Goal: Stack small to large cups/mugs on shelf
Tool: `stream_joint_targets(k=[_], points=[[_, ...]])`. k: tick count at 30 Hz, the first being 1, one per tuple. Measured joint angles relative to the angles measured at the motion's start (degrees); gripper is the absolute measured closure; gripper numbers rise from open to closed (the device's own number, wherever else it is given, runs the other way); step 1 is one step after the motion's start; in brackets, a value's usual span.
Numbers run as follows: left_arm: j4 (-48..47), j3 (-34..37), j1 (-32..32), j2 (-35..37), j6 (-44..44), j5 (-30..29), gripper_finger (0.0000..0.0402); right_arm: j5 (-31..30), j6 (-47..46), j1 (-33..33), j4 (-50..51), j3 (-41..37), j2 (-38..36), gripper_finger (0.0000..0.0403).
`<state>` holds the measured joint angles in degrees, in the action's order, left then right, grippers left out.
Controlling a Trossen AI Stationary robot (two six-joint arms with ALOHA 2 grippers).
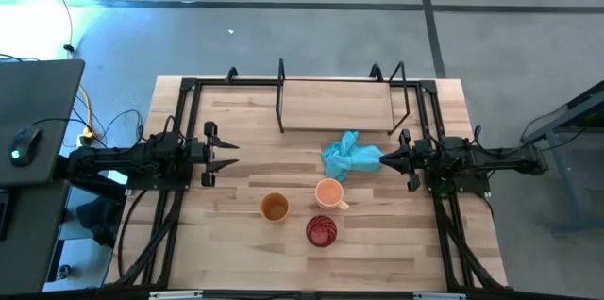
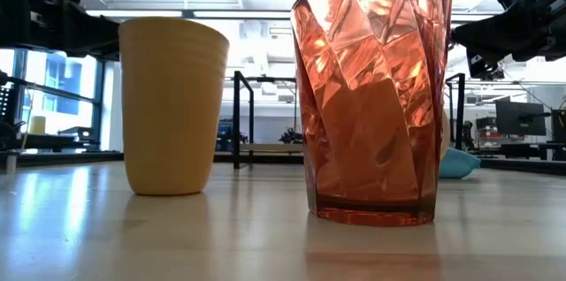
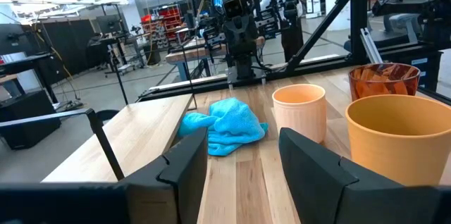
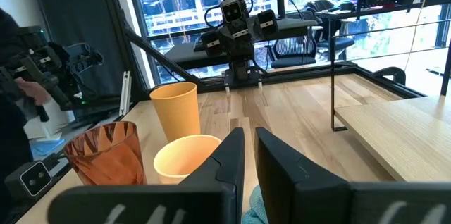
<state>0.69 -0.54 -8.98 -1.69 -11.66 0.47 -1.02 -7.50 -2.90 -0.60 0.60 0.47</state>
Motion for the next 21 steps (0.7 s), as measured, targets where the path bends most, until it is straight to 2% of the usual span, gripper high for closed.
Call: stream_joint_targets(k=[12,17,21], points=[[0.68,0.00,0.01,0.01,0.88,0.20,0.0236,0.00,0.00,0.01,0.00,-0.01,0.00,0.0378],[4.64,-0.01,0.01,0.02,19.34,7.44,0.0236,0.00,-0.01,0.02,0.00,-0.01,0.00,0.0378],[10.57,0.00,0.03,0.01,28.87,10.33,0.0236,-0.53,3.20,0.00,-0.18,-0.01,0.00,0.0378]])
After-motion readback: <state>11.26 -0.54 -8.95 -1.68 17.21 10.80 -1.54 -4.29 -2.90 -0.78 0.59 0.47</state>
